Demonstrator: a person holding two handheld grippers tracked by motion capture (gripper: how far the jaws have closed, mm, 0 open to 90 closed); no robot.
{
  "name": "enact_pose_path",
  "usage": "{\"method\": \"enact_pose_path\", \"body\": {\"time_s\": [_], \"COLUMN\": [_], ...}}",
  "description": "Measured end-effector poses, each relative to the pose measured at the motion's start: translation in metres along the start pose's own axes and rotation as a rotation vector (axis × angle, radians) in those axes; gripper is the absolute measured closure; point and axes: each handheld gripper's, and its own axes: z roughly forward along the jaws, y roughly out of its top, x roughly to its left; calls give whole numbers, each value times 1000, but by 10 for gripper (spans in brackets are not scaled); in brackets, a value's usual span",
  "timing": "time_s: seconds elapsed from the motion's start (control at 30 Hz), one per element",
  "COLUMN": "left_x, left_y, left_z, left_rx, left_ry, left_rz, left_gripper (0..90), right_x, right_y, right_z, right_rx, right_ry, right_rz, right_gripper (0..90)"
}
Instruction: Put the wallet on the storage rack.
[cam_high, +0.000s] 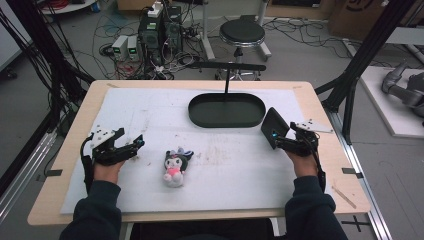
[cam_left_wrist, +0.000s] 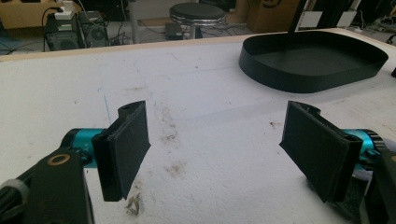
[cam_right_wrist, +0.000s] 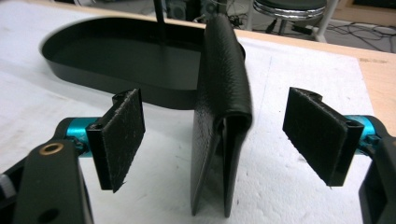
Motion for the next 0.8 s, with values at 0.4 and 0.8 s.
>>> {"method": "enact_pose_path", "body": {"time_s": [0.4,0.8], "left_x": [2,2], "left_y": [-1,0], "left_z": [-1,0], "left_rx": [3,-4], "left_ry": [7,2], "left_rz": [-5,-6], "left_gripper": [230,232], "right_x": [-9,10], "right_y": [4,47], "right_z": [8,3], "right_rx": [38,-75], "right_ry": [16,64], "right_rz": [17,-50], "right_gripper": [776,783]}}
